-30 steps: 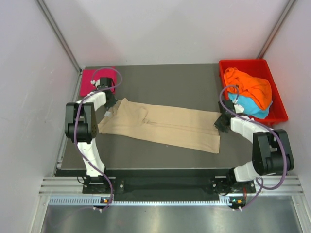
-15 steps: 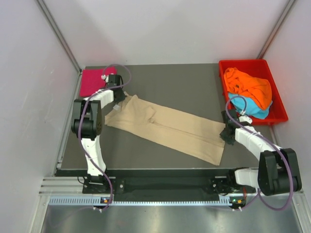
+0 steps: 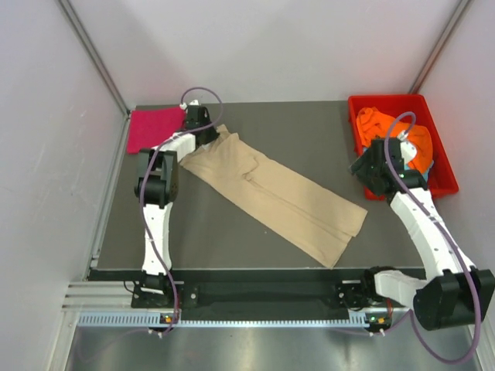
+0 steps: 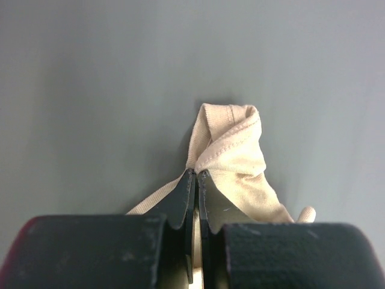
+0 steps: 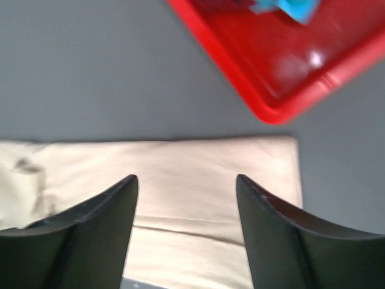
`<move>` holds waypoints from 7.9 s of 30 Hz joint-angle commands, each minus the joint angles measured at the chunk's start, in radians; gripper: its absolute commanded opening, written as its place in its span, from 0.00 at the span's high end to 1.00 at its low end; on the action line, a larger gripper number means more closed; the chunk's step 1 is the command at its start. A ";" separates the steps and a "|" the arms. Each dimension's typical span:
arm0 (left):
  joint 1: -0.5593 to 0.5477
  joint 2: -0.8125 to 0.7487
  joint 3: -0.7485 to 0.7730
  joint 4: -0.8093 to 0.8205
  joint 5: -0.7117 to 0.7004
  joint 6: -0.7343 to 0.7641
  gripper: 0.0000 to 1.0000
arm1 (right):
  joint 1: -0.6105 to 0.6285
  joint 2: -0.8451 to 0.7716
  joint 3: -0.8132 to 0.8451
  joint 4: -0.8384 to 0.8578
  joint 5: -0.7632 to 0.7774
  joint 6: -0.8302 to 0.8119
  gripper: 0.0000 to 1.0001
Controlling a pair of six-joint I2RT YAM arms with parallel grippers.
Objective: Fold and stack the t-shirts
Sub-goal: Fold the tshirt
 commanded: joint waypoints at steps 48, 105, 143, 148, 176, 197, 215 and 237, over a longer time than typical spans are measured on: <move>-0.834 -0.847 -0.754 -0.340 -0.315 -0.946 0.55 | 0.029 -0.203 0.202 -0.151 -0.138 -0.230 0.04; -1.068 -0.706 -0.758 -0.741 -0.305 -1.238 1.00 | 0.002 -0.209 -0.203 -0.014 -0.507 -0.350 0.11; -1.068 -0.977 -0.950 -0.776 -0.230 -0.922 0.56 | 0.502 -0.176 -0.580 0.229 -0.451 -0.048 0.66; -1.071 -1.036 -1.008 -0.744 -0.203 -0.916 0.58 | 0.502 -0.171 -0.589 0.240 -0.469 -0.061 0.67; -1.143 -1.109 -1.206 -0.388 -0.167 -1.002 0.62 | 0.503 -0.231 -0.662 0.266 -0.492 -0.058 0.66; -1.207 -1.103 -1.191 -0.509 -0.258 -1.083 0.65 | 0.506 -0.245 -0.663 0.246 -0.478 -0.055 0.65; -1.239 -1.111 -1.139 -0.515 -0.285 -1.086 1.00 | 0.535 -0.339 -0.639 0.193 -0.480 0.003 1.00; -0.986 -1.260 -1.132 -0.455 -0.203 -0.846 1.00 | 0.562 -0.171 -0.334 0.210 -0.371 -0.052 1.00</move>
